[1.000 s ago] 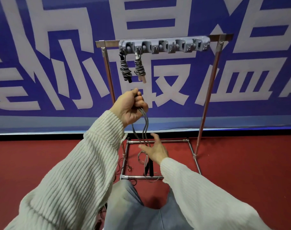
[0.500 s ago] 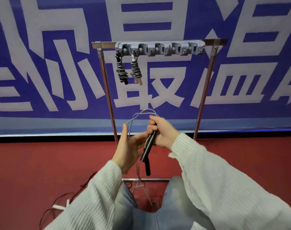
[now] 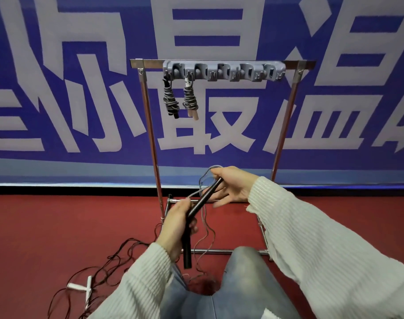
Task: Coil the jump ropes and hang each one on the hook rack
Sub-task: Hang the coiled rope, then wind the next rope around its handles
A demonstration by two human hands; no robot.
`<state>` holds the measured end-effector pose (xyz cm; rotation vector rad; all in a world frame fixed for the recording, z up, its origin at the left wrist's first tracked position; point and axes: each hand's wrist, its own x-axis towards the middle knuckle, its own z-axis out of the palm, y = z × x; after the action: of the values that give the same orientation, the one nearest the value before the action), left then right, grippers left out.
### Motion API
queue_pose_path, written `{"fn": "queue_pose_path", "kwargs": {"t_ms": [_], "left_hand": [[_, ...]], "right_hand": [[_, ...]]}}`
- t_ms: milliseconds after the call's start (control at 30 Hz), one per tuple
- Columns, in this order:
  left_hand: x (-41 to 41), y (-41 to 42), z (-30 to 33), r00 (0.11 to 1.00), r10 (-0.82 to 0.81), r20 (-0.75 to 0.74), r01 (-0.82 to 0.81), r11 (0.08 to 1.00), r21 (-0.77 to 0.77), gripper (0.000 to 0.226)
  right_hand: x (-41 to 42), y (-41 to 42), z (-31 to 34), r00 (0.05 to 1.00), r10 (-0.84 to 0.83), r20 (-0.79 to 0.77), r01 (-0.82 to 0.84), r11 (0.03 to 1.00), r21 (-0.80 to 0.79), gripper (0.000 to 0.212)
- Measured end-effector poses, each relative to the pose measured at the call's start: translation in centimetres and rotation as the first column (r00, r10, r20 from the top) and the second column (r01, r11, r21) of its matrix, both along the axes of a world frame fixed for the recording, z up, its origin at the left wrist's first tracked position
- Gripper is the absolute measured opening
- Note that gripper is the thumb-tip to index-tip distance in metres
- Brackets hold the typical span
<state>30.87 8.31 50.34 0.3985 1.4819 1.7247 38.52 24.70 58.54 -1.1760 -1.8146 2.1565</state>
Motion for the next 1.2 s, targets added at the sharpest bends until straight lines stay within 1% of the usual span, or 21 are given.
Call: {"fn": "queue_pose_path", "kwargs": {"t_ms": [67,100,167,267,333,367,433,500,567,600,667,700,767,833,900,967,1000,1033,1100,1133,1200], "left_hand": [[-1.3,0.1,0.9,0.992,0.099,-0.084,-0.100,0.995,-0.016,0.029],[-1.9,0.2,1.3,0.989,0.110,-0.095,-0.111,0.994,-0.008,0.030],[-2.6,0.3,2.5,0.993,0.079,-0.084,-0.079,0.997,0.006,0.030],[-2.6,1.1,3.9,0.994,-0.021,-0.111,0.018,0.999,-0.029,0.029],[-1.9,1.5,4.4,0.984,-0.093,-0.152,0.086,0.995,-0.052,0.031],[-1.6,1.7,4.4,0.979,-0.101,-0.180,0.090,0.994,-0.064,0.032],[-1.1,1.6,4.4,0.969,-0.087,-0.232,0.068,0.994,-0.088,0.034],[-0.6,1.5,4.2,0.978,-0.099,-0.182,0.084,0.992,-0.090,0.036],[0.2,1.4,4.4,0.995,-0.099,-0.033,0.096,0.993,-0.072,0.041],[0.4,1.3,4.6,0.997,-0.079,-0.002,0.079,0.994,-0.071,0.046],[0.4,1.3,5.4,0.997,-0.061,-0.043,0.057,0.995,-0.076,0.055],[0.1,1.4,5.9,0.993,-0.081,-0.088,0.074,0.994,-0.080,0.059],[-0.6,1.4,7.1,0.967,-0.161,-0.199,0.134,0.980,-0.146,0.068],[-0.9,1.2,8.2,0.923,-0.262,-0.283,0.196,0.950,-0.241,0.072],[-1.2,1.5,8.7,0.871,-0.337,-0.358,0.234,0.925,-0.301,0.075],[-1.7,1.8,8.6,0.786,-0.363,-0.501,0.178,0.908,-0.380,0.085],[-2.1,2.0,8.4,0.738,-0.369,-0.565,0.129,0.899,-0.418,0.094],[-2.6,2.1,8.2,0.711,-0.375,-0.594,0.096,0.890,-0.447,0.105],[-3.2,2.2,7.9,0.731,-0.402,-0.552,0.122,0.872,-0.473,0.118],[-3.2,2.3,7.9,0.746,-0.427,-0.511,0.165,0.862,-0.480,0.123],[-2.9,2.6,8.1,0.740,-0.478,-0.473,0.230,0.841,-0.490,0.131]], "right_hand": [[0.5,0.4,-0.1,1.000,-0.025,0.003,0.025,0.999,0.029,0.024],[0.7,0.3,-0.2,1.000,-0.022,0.018,0.021,0.998,0.060,0.027],[0.6,-0.3,-0.9,0.997,-0.002,0.074,-0.006,0.995,0.103,0.035],[-0.5,-3.0,-1.9,0.999,-0.032,0.007,0.031,0.995,0.095,0.036],[-1.2,-4.6,-2.2,0.999,-0.020,-0.047,0.028,0.983,0.181,0.031],[-1.4,-5.4,-2.2,0.998,-0.006,-0.059,0.019,0.971,0.238,0.032],[-1.9,-6.2,-2.4,0.998,-0.024,-0.057,0.039,0.957,0.286,0.042],[-2.1,-6.2,-2.7,0.999,-0.050,0.019,0.038,0.911,0.410,0.058],[-2.0,-6.4,-3.2,0.999,0.002,0.045,-0.024,0.867,0.497,0.058],[-1.8,-6.3,-3.3,0.999,0.044,0.015,-0.046,0.888,0.457,0.055],[-1.2,-5.9,-3.2,0.985,0.106,-0.133,-0.062,0.952,0.300,0.044],[-0.7,-5.4,-3.0,0.968,0.153,-0.199,-0.086,0.947,0.311,0.040],[-0.1,-4.4,-3.0,0.943,0.252,-0.217,-0.150,0.905,0.398,0.033],[0.2,-3.8,-3.2,0.928,0.323,-0.185,-0.214,0.870,0.445,0.020],[0.3,-3.6,-3.2,0.934,0.318,-0.164,-0.191,0.829,0.526,0.020],[0.6,-3.8,-2.5,0.943,0.298,-0.146,-0.153,0.781,0.606,0.018],[0.7,-3.7,-2.2,0.950,0.279,-0.137,-0.138,0.774,0.618,0.018],[0.9,-3.9,-1.9,0.956,0.256,-0.146,-0.121,0.791,0.599,0.018],[0.6,-4.2,-1.7,0.969,0.215,-0.121,-0.112,0.820,0.561,0.031],[0.2,-4.3,-2.0,0.979,0.192,-0.074,-0.112,0.800,0.589,0.036],[-0.4,-5.1,-2.4,0.989,0.138,-0.048,-0.083,0.801,0.593,0.036]]}}
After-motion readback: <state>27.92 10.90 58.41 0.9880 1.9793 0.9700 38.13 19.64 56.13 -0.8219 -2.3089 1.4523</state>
